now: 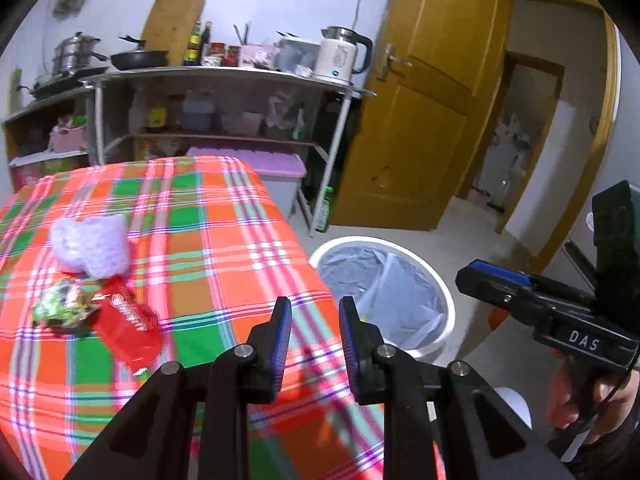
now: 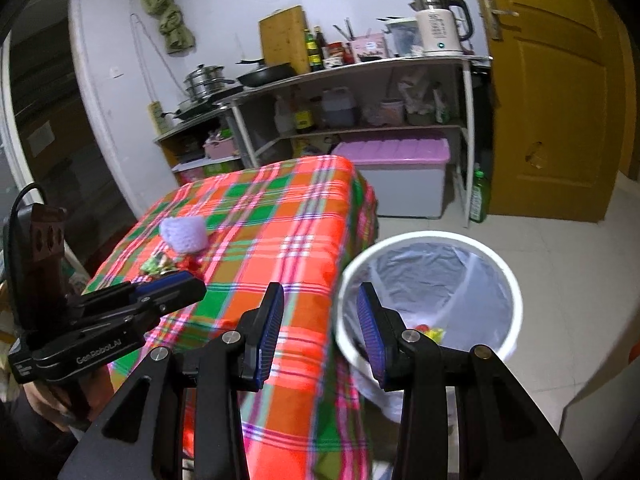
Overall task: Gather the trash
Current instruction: 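Move both tools back over the remaining trash on the table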
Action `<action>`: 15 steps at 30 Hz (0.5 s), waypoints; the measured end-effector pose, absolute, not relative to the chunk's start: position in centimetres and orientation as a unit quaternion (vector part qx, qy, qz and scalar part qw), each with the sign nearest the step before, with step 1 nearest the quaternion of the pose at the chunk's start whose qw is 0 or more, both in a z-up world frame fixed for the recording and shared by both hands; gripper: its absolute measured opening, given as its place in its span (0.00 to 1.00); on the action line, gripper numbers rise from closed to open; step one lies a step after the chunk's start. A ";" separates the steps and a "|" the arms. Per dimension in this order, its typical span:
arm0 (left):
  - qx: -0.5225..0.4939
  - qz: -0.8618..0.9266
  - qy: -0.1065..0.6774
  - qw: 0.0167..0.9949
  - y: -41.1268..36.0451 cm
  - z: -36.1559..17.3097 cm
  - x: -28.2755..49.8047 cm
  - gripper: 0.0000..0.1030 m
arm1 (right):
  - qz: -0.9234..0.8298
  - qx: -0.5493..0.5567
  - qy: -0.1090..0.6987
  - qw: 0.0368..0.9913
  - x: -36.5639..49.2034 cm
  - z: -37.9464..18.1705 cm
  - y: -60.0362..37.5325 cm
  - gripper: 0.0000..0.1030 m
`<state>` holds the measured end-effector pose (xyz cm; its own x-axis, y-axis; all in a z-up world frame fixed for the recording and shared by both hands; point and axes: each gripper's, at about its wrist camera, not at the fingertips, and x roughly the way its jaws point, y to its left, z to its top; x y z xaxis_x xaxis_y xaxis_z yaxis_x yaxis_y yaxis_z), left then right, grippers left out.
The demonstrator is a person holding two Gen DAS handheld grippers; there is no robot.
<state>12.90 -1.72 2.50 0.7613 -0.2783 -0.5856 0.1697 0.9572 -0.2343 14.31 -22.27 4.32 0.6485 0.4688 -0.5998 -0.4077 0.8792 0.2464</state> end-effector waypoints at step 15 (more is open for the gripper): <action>-0.123 -0.040 0.304 0.944 7.4 1.9 8.8 0.23 | 0.310 0.034 0.345 0.885 13.7 4.6 -15.5 0.38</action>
<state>8.83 7.37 1.95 0.8117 -0.1501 -0.5645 0.0005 0.9666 -0.2563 13.74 -15.48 4.65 0.5691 0.5728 -0.5899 -0.5260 0.8051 0.2741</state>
